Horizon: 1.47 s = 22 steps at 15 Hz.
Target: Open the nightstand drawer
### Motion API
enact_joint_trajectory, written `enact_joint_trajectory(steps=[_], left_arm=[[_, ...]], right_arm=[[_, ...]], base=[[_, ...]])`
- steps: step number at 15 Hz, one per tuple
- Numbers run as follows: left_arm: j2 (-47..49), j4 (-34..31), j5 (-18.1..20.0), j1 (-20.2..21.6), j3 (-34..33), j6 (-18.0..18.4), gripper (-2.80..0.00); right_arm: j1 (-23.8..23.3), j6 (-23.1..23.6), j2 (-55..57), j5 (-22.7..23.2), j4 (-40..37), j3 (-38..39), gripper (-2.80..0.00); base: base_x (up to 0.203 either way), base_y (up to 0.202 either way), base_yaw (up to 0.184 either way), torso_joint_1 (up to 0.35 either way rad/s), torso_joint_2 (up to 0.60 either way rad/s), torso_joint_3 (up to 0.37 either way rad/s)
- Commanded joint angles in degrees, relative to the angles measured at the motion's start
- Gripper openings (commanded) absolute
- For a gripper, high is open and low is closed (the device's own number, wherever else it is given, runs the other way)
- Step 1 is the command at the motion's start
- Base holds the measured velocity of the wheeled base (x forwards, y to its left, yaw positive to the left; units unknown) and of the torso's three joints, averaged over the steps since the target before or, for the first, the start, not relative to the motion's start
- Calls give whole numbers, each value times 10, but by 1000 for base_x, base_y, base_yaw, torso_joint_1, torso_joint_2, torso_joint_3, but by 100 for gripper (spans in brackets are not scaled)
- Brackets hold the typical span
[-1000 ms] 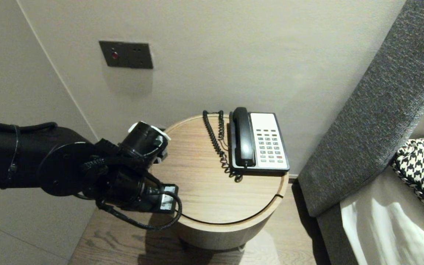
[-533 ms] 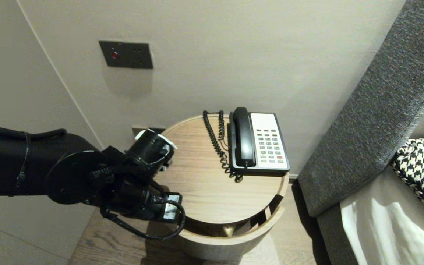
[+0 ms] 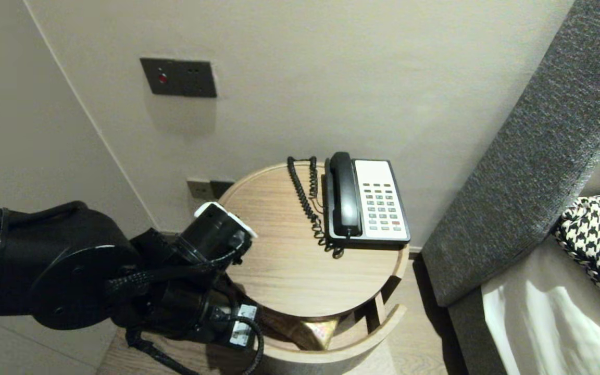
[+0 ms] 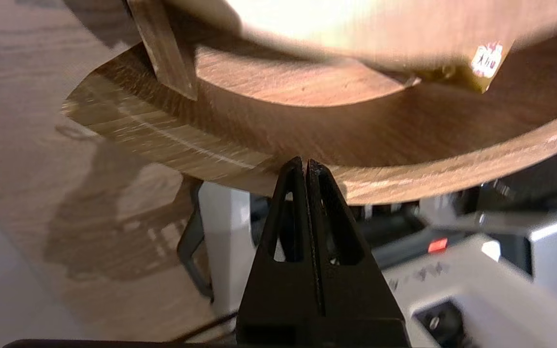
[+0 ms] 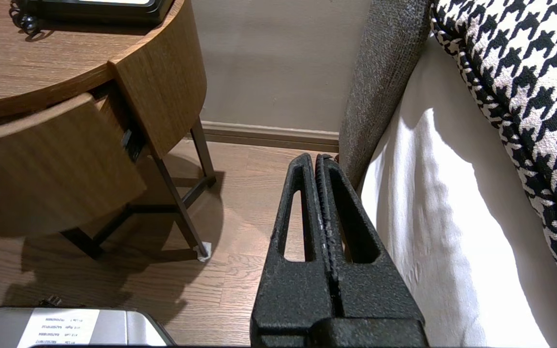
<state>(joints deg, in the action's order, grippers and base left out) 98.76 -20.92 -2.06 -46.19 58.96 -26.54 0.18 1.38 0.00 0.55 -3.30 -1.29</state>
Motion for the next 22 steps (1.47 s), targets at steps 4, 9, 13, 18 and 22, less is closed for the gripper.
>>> enact_joint_trajectory(steps=[4, 9, 13, 18, 22], left_arm=[[-29, 2, -3, -4, 25, 0, -280], [4, 3, -4, -1, 42, 0, -280], [11, 3, -2, -2, 13, 0, -280], [17, 76, -23, -2, -34, 2, -280], [16, 81, -23, -4, -48, 1, -280]], right_arm=[[0, 0, 1, 0, 0, 1, -280], [0, 0, 1, 1, 0, 0, -280], [0, 0, 1, 1, 0, 1, -280], [0, 0, 1, 1, 0, 1, -280], [0, 0, 1, 1, 0, 0, -280]], base=[[0, 0, 0, 0, 0, 0], [0, 0, 0, 0, 0, 0], [0, 0, 0, 0, 0, 0], [0, 0, 0, 0, 0, 0], [0, 0, 0, 0, 0, 0]])
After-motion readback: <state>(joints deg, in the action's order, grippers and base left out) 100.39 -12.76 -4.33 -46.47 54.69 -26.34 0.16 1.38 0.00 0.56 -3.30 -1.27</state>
